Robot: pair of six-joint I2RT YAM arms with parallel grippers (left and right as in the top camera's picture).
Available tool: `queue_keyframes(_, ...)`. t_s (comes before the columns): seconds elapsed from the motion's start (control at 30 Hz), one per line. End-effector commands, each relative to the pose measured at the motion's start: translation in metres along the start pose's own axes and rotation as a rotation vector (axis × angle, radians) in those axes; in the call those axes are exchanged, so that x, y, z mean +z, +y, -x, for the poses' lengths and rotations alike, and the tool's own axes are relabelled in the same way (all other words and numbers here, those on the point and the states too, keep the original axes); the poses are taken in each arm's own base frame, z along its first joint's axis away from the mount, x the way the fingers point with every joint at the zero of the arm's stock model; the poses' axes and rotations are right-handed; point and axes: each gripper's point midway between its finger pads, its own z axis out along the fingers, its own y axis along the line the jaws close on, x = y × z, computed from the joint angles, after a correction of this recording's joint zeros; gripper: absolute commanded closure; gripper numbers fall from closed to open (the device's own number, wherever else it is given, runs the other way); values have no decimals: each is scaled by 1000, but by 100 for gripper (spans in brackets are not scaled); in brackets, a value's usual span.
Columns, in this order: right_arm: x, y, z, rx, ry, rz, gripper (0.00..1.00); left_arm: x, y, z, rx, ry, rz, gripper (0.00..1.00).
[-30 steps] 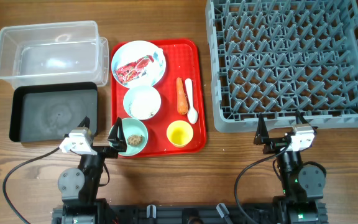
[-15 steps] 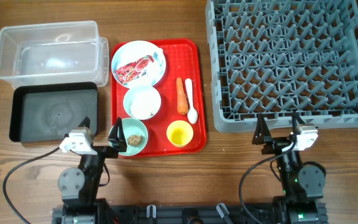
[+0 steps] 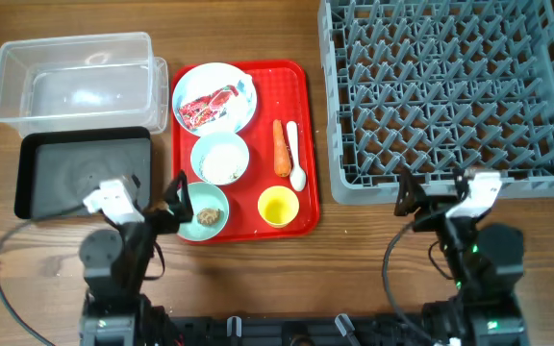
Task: Sort waste into correct bins and load items into the dishwasher rack
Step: 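Raise the left gripper from rest toward the white plate, then lower the left gripper onto the plate and grasp the tissue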
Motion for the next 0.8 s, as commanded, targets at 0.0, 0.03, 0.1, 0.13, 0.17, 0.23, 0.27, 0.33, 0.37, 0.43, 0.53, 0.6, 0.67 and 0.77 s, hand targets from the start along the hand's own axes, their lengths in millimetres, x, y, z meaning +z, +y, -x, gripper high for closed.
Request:
queue_keyframes(0.0,4,8,18,-47,90,6,0,7,-13,39,-17,39,25,0)
queue_keyframes(0.03,6,8,20,-45,124,-1,0,10,-16,46,-22,65,33,0)
queue_keyframes(0.1,9,8,22,-39,181,-11,0,17,-23,58,-21,129,40,0)
queue_keyframes(0.13,11,8,23,-37,214,-17,1,20,-27,64,-6,164,35,0)
queue_keyframes(0.17,12,8,24,-44,238,-21,0,23,-30,69,6,192,34,0)
queue_keyframes(0.23,15,8,23,-58,304,-30,0,30,-38,79,22,270,30,0)
queue_keyframes(0.27,17,7,23,-75,341,-32,0,34,-42,83,9,322,33,0)
queue_keyframes(0.33,20,7,21,-114,388,-31,0,37,-44,88,-8,391,52,0)
queue_keyframes(0.37,21,6,19,-121,412,-32,0,37,-45,90,-17,428,66,0)
queue_keyframes(0.43,22,6,18,-111,439,-37,0,40,-45,95,-28,475,86,0)
queue_keyframes(0.53,22,6,20,-113,436,-37,0,54,-41,101,-22,463,108,0)
queue_keyframes(0.6,22,7,21,-113,430,-36,0,66,-45,106,-19,438,71,0)
queue_keyframes(0.67,22,7,21,-114,429,-36,0,77,-52,112,-13,409,29,0)
queue_keyframes(0.77,21,7,21,-113,430,-36,0,100,-63,117,49,364,-22,0)
